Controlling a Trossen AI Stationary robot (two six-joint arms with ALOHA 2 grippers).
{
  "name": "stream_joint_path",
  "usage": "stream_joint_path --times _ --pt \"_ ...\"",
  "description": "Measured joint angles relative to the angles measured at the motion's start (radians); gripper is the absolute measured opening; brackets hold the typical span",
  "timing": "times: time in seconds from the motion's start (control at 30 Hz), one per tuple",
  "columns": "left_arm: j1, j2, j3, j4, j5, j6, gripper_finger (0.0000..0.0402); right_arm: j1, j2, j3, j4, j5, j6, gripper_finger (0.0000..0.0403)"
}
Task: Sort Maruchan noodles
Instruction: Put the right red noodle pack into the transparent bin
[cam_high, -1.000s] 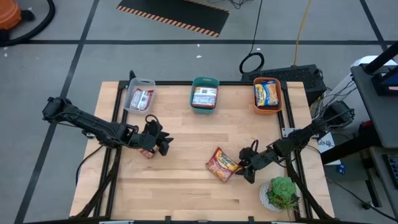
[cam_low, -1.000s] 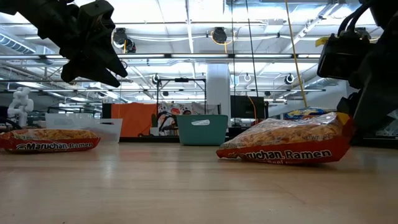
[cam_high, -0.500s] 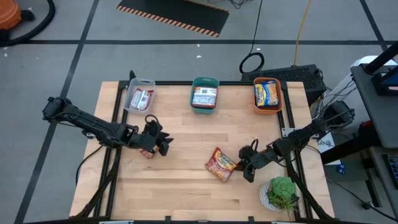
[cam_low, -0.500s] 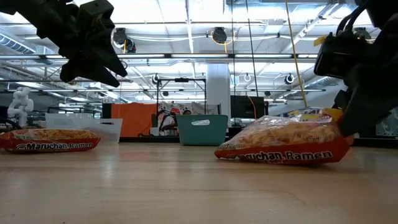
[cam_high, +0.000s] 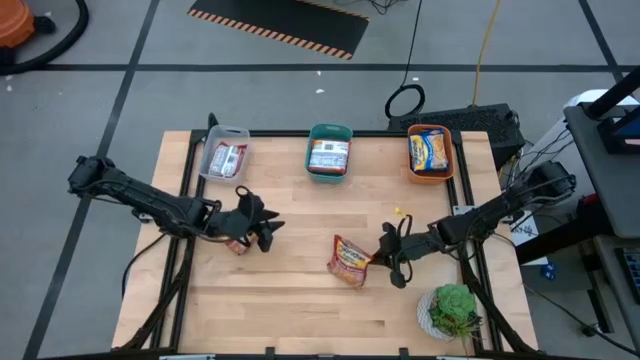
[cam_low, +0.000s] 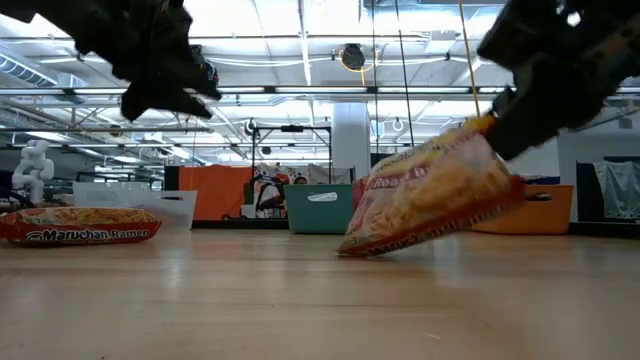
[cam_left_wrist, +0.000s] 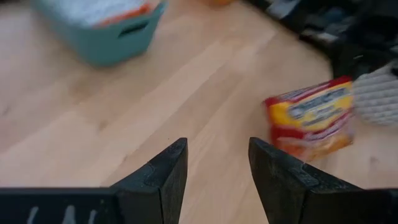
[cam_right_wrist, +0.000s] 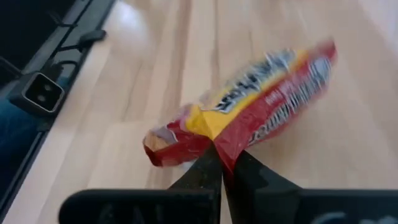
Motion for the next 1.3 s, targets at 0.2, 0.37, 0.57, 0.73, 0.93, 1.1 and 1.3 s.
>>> stream_joint_path --times 0.2,0.37,0.57,0.73,0.93,1.1,1.3 --pt "0.016 0.0 0.0 0.201 0.076 0.242 0.0175 -0.031 -0.017 0.049 -0.004 0.0 -0.17 0.0001" --pt "0.033 0.0 0.0 0.277 0.209 0.4 0.0175 -0.079 -0.019 0.061 -0.006 -0.003 -0.28 0.0001" --pt "0.088 0.0 0.002 0.299 0.27 0.547 0.0195 -0.139 -0.019 0.083 -0.014 -0.004 -0.389 0.0" --pt "0.162 0.0 0.018 0.274 0.343 0.597 0.0241 -0.174 -0.019 0.089 -0.009 -0.052 -0.468 0.0" --pt "0.206 0.0 0.02 0.271 0.464 0.634 0.0276 -0.172 -0.017 0.089 0.045 -0.057 -0.534 0.0" --pt "0.204 0.0 0.02 0.288 0.498 0.624 0.0278 -0.146 0.008 0.089 0.101 -0.096 -0.572 0.0" --pt "0.16 0.0 0.021 0.38 0.5 0.621 0.0278 -0.117 0.058 0.126 0.138 -0.135 -0.646 0.0"
